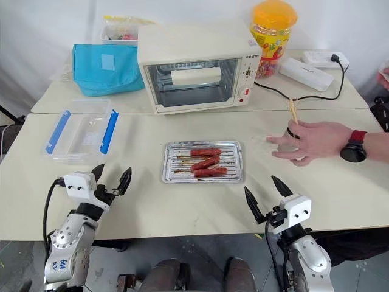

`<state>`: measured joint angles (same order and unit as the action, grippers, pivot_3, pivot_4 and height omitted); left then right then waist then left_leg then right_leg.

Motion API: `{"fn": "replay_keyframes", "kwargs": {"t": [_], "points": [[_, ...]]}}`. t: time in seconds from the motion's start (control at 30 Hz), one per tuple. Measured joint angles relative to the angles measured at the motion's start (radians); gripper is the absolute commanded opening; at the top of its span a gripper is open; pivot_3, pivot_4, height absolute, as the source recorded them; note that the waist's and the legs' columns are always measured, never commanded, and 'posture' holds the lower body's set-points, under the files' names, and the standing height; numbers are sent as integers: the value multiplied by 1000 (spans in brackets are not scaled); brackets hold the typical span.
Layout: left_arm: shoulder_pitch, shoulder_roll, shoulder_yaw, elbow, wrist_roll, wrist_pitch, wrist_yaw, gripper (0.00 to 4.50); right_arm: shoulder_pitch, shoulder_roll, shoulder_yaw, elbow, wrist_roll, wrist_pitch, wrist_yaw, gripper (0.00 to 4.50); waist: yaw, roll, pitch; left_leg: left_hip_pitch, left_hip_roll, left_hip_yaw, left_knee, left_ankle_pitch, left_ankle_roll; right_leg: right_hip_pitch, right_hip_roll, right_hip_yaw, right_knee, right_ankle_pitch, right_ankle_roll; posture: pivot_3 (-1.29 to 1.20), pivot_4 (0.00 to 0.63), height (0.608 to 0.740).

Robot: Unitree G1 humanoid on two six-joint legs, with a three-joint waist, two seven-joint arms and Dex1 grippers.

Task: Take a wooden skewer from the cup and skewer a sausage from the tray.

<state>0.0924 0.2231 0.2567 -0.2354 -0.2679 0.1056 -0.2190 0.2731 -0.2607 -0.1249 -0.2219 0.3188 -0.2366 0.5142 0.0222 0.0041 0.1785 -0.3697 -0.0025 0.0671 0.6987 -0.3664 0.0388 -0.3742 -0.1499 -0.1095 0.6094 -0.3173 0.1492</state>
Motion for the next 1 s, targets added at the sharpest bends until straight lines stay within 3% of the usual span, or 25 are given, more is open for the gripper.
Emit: {"fn": "replay_keyframes", "kwargs": {"t": [0.8, 1.0], "points": [[30, 46, -15, -71, -2, 39, -25, 4478, -17, 0, 10, 35, 3, -28, 48, 4500, -1, 0, 0, 0, 0, 0, 0, 0, 0, 0, 0, 0, 0, 0, 0, 0, 150, 740], [61, 63, 10, -75, -80, 68, -83, 4478, -18, 0, 9, 55, 5, -30, 64, 4500, 0, 0, 0, 0, 0, 0, 0, 0, 0, 0, 0, 0, 0, 0, 0, 0, 150, 740]]}}
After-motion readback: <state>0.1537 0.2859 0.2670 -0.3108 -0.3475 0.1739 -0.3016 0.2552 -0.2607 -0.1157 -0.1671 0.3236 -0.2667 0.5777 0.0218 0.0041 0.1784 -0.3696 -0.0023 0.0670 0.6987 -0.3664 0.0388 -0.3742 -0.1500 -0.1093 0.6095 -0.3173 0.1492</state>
